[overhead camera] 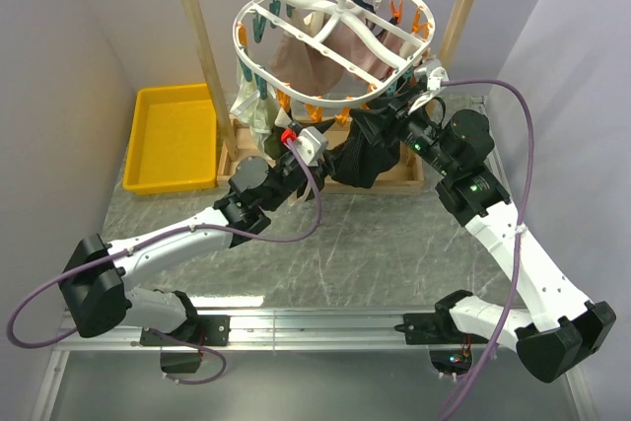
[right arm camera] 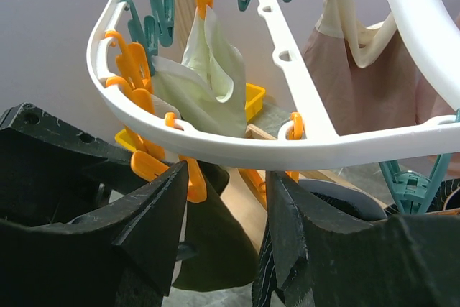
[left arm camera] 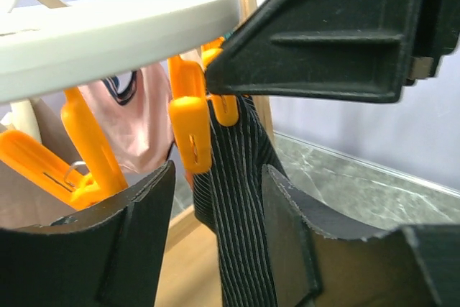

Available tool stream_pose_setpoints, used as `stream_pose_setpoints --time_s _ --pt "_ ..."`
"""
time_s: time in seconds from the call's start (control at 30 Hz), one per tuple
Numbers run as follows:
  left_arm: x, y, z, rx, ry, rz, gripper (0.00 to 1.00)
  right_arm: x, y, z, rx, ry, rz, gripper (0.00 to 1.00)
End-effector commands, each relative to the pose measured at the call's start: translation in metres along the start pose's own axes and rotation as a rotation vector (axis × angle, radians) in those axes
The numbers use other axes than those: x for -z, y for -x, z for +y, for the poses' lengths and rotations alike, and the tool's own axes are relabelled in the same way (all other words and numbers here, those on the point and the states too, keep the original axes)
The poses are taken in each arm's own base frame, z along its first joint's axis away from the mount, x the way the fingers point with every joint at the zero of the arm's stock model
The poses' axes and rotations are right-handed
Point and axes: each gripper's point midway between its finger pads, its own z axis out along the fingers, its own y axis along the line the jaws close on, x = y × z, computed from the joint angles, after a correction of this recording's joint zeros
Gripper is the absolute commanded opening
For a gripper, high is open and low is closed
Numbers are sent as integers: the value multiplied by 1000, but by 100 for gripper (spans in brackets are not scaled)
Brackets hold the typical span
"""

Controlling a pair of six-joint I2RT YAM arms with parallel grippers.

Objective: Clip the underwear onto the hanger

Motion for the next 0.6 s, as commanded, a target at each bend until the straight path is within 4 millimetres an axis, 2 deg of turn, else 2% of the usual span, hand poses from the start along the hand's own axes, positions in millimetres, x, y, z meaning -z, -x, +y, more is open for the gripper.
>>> stream_pose_setpoints --time_s 0.0,0.33,0.57 --pt "-12 37 13 -29 31 -115 56 6 26 10 22 29 -77 54" --pt "-20 38 21 -25 39 -123 46 9 25 14 20 44 -75 54" --pt "-22 38 21 -27 20 -123 32 13 26 17 17 49 -74 54"
